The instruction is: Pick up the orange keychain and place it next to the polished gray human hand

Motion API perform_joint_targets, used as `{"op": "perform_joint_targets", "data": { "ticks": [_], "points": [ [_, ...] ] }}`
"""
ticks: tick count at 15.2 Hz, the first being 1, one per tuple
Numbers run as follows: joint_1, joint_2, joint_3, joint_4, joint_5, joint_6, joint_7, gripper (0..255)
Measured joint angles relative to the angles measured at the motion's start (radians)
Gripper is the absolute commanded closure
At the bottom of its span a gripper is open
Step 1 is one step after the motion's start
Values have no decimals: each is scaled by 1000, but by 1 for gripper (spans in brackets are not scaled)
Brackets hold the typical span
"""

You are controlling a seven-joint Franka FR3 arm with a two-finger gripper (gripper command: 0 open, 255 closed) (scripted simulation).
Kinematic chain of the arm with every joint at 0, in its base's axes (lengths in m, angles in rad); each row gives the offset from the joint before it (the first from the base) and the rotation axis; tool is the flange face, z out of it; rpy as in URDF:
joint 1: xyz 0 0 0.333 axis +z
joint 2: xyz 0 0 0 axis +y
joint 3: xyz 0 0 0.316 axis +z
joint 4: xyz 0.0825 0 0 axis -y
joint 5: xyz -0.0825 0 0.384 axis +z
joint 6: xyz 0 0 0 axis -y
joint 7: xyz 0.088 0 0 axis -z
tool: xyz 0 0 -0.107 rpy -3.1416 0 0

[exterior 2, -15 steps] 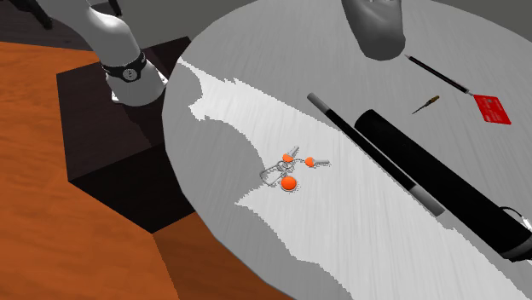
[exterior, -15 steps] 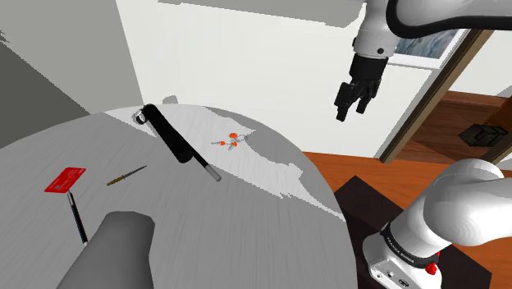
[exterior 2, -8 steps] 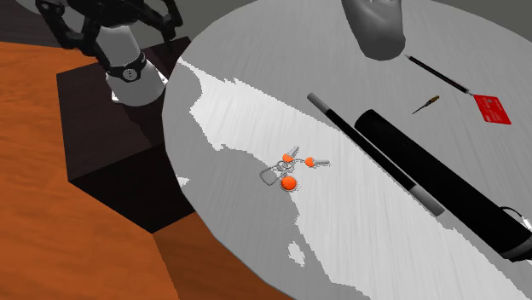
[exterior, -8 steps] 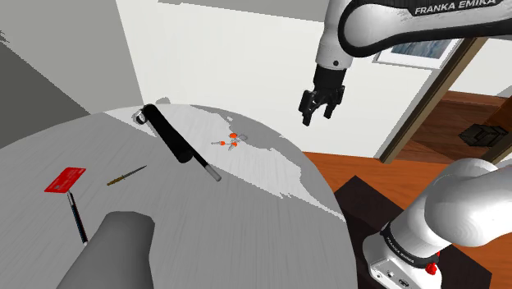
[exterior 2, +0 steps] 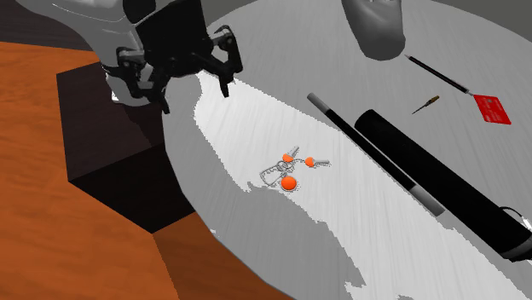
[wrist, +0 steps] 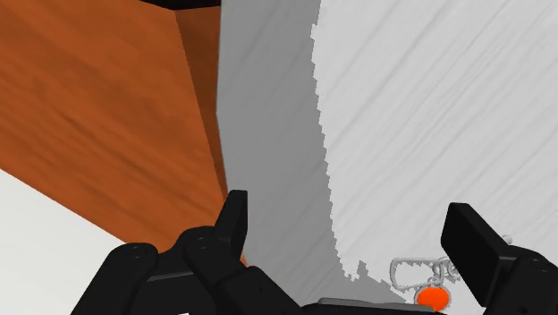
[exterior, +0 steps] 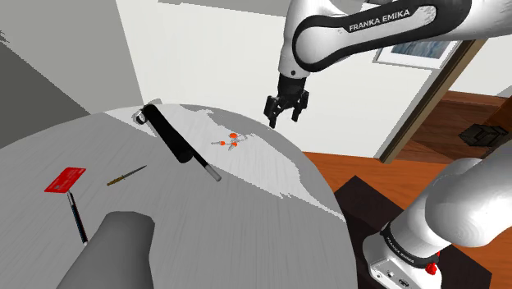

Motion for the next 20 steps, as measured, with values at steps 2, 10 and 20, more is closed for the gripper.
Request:
{"op": "perform_joint_targets", "data": {
  "ticks": [2,10,20],
  "points": [
    [3,67,14,47,-10,28,28,0],
    [34,359,50,273,-83,122,150,0],
    [71,585,44,448,-148,185,221,0]
  ]
}}
